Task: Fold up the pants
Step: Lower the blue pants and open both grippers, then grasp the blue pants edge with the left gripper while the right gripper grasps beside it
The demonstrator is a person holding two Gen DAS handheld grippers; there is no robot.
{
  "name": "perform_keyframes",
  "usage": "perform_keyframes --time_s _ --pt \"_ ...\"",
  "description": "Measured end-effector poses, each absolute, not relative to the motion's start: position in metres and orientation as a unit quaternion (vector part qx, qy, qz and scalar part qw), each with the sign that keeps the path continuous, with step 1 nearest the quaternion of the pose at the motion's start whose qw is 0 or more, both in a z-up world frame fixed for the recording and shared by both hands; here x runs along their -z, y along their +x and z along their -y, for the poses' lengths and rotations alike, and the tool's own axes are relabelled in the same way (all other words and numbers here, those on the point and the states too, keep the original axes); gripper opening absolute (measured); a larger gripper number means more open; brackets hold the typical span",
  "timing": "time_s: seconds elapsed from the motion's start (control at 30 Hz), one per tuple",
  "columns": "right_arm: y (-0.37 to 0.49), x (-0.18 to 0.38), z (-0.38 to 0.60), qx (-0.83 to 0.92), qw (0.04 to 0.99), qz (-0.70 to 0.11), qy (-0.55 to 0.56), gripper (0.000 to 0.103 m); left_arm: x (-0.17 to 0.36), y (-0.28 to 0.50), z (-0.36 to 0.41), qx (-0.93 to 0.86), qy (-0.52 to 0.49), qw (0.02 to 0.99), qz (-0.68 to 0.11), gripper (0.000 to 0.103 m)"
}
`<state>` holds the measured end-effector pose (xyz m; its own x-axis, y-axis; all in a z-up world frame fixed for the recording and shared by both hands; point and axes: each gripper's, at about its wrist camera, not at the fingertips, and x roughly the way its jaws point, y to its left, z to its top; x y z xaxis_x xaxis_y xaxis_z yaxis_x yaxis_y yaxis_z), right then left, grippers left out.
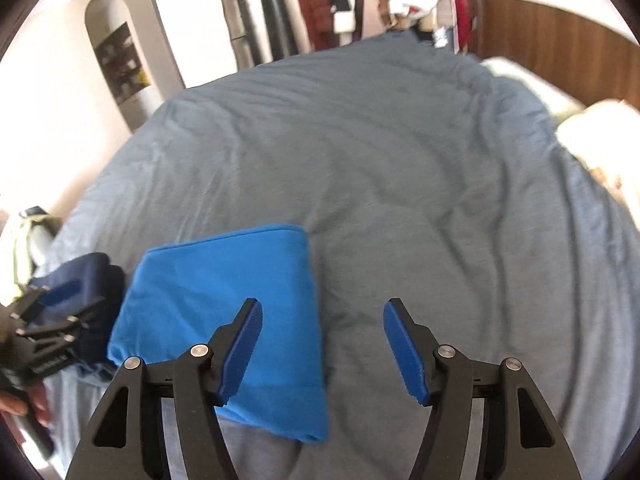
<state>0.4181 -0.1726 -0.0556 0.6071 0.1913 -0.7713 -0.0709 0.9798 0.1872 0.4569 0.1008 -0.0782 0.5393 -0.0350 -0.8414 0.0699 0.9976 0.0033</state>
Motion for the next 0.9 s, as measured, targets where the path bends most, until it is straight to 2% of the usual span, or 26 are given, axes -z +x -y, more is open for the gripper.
perform_keyframes --time_s 0.4,0.5,0.73,0.9 --pt "0.451 0.122 0.166 -0.102 0.851 -0.504 0.107 0.063 0.129 0.477 -0.113 0.027 -0.061 0.853 -0.518 0.069" --pt "0.458 0.136 0.167 -0.105 0.839 -0.52 0.119 0.062 0.136 0.478 -0.113 0.023 -0.059 0.852 -0.52 0.075" --pt "0.467 0.154 0.161 -0.122 0.831 -0.53 0.114 0.055 0.153 0.486 -0.117 0.024 -0.097 0.842 -0.53 0.078" --pt "0.474 0.166 0.159 -0.129 0.826 -0.537 0.109 0.055 0.174 0.487 -0.123 0.036 -0.171 0.823 -0.541 0.082"
